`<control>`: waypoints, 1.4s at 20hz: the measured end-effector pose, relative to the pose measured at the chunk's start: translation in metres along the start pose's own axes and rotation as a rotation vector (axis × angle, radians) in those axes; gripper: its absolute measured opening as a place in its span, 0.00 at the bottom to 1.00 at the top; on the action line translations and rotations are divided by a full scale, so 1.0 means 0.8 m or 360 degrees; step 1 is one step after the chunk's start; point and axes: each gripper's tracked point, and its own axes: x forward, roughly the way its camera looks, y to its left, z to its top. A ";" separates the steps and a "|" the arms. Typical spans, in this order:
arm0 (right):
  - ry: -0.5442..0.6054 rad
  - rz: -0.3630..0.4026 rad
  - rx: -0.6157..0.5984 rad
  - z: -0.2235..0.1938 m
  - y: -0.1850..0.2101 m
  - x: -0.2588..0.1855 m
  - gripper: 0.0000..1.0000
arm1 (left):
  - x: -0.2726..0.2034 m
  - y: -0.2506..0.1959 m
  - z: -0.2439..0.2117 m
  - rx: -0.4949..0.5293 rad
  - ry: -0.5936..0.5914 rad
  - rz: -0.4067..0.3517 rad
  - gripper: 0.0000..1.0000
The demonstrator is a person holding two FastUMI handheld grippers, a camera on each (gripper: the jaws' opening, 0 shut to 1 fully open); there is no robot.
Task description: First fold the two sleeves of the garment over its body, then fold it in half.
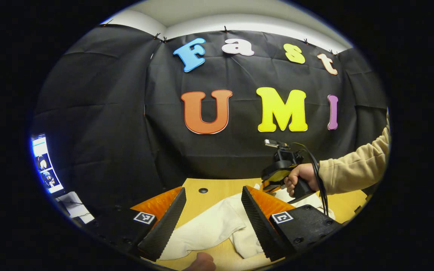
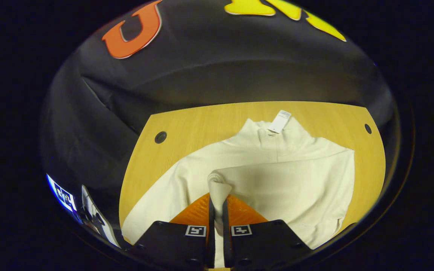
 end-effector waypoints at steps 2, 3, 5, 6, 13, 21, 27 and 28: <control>0.0040 -0.0041 -0.0076 -0.011 0.015 0.019 0.09 | -0.001 0.006 -0.003 -0.0024 0.0006 0.0026 0.96; 0.0058 -0.0063 -0.0106 -0.014 0.018 0.029 0.09 | -0.002 0.005 -0.004 -0.0033 0.0009 0.0034 0.96; 0.0084 -0.0091 -0.0132 -0.023 0.029 0.041 0.11 | -0.002 0.012 -0.007 -0.0045 0.0007 0.0052 0.96; 0.0092 -0.0077 -0.0127 -0.025 0.034 0.046 0.12 | -0.003 0.017 -0.011 -0.0049 0.0008 0.0060 0.96; 0.0038 0.0062 -0.0146 -0.019 0.069 0.027 0.67 | -0.017 0.036 -0.017 -0.0063 0.0008 0.0109 0.96; -0.0063 0.0137 -0.0123 0.000 0.057 -0.055 0.95 | -0.005 0.077 -0.061 -0.0195 0.0100 0.0229 0.96; -0.0174 0.0089 -0.0148 0.004 0.010 -0.134 0.96 | 0.007 0.132 -0.172 -0.0232 0.0321 0.0449 0.96; -0.0185 0.0087 -0.0141 0.002 0.005 -0.146 0.95 | 0.006 0.136 -0.197 -0.0232 0.0367 0.0477 0.96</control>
